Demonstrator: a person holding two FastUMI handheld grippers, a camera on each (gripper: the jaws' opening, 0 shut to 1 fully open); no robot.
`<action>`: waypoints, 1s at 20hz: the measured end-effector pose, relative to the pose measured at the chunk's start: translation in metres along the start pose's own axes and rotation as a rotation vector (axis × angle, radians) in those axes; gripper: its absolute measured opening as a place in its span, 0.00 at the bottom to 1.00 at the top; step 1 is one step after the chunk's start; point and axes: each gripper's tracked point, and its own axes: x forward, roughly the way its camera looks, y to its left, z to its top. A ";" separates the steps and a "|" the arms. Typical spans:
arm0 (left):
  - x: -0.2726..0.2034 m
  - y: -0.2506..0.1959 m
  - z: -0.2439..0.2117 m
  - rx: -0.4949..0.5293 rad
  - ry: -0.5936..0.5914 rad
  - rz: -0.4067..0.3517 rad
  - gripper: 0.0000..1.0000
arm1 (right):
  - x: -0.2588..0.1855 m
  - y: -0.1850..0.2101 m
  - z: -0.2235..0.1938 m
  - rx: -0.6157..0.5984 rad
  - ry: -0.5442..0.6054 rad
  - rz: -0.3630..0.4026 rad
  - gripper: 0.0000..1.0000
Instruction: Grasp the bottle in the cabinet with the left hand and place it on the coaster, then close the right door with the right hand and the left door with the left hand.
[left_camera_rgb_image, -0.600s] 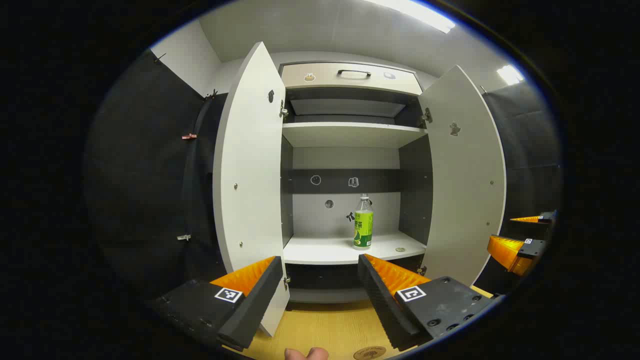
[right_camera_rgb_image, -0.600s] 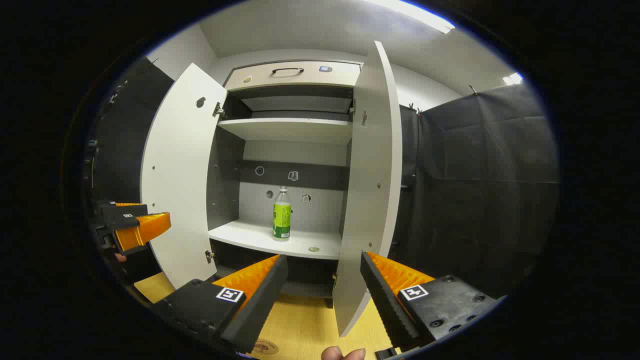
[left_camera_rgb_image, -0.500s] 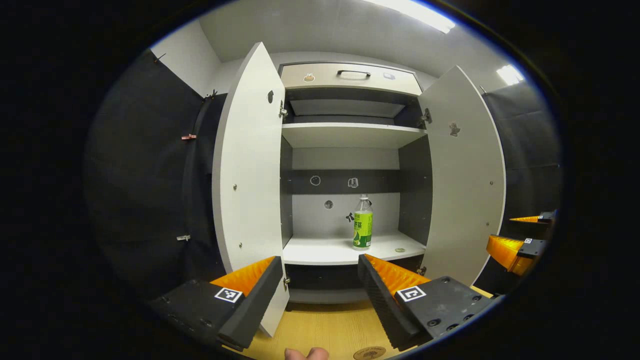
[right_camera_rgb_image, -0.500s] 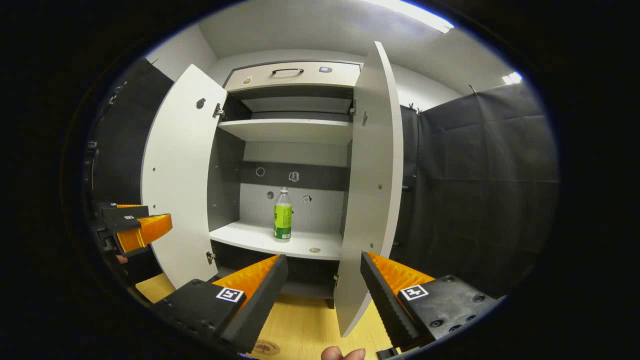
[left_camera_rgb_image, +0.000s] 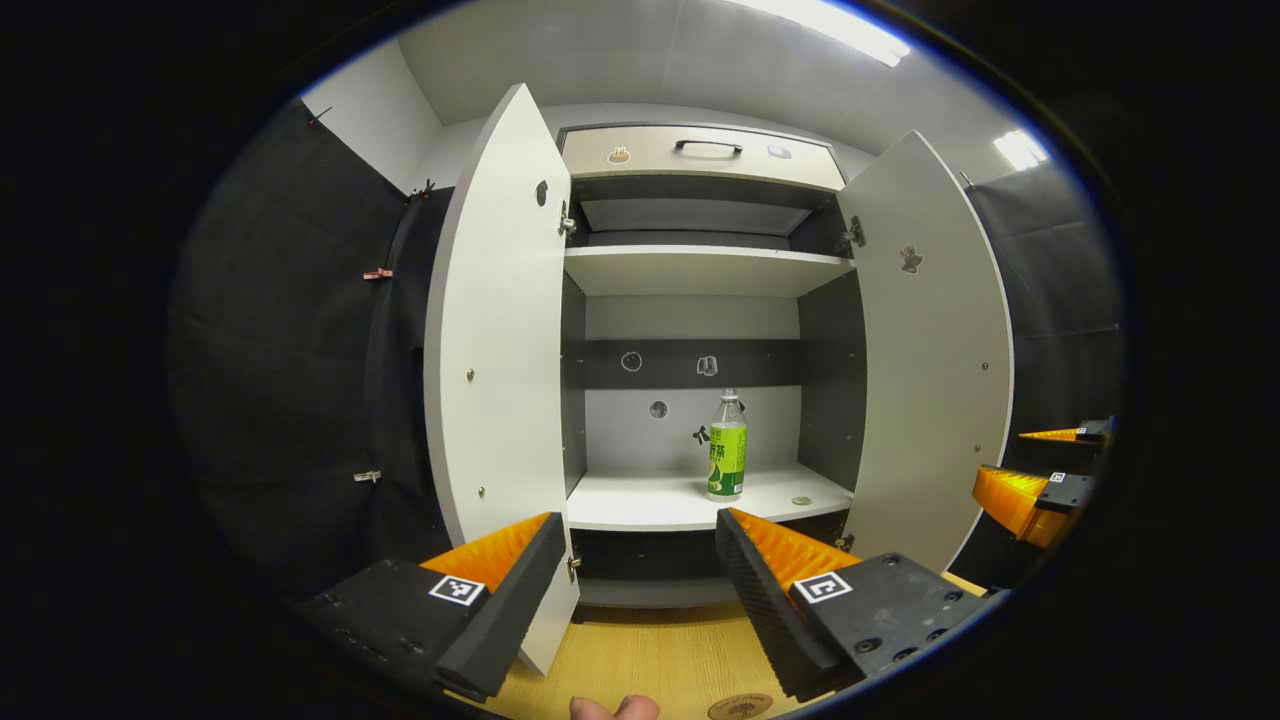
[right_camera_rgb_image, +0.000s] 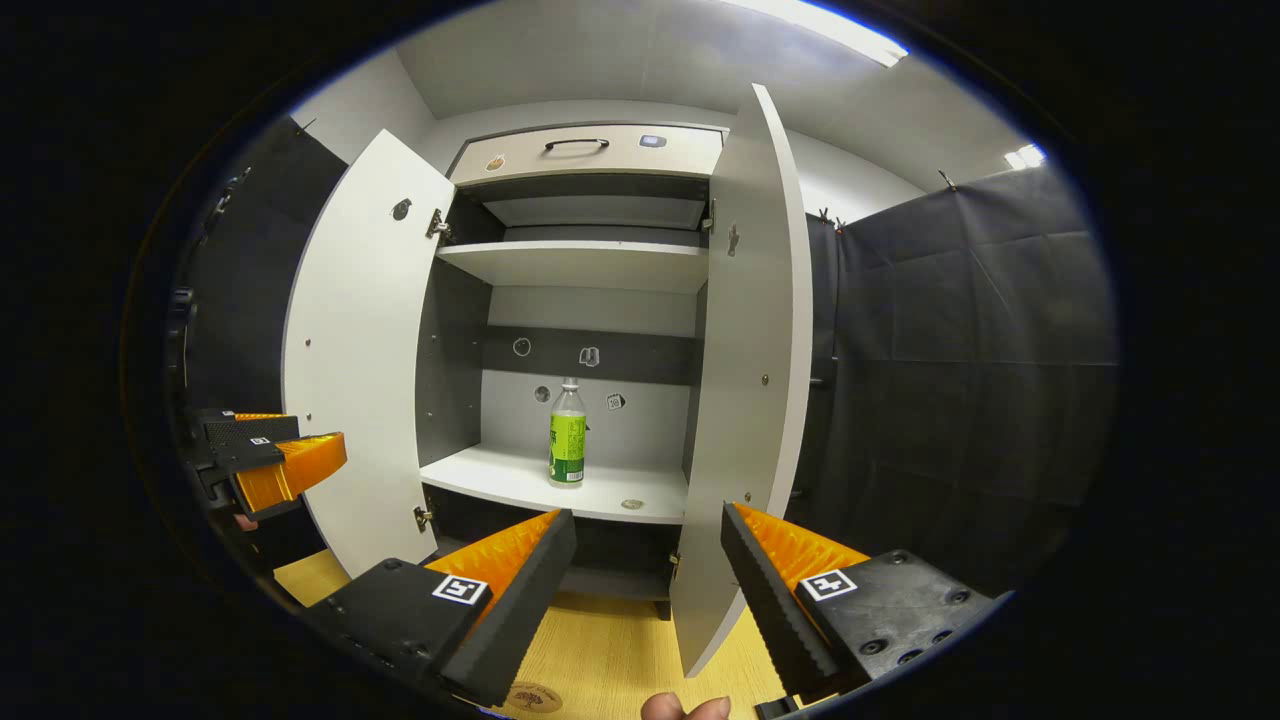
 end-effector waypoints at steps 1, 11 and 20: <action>0.000 0.000 0.000 0.001 0.001 0.000 0.96 | 0.000 0.000 0.000 -0.002 -0.001 0.000 0.97; 0.005 -0.006 -0.002 0.002 0.005 -0.013 0.96 | -0.002 -0.005 0.005 0.023 -0.008 0.002 0.97; 0.057 -0.050 -0.012 0.002 0.012 -0.095 0.96 | -0.019 -0.027 0.007 0.059 0.007 -0.010 0.97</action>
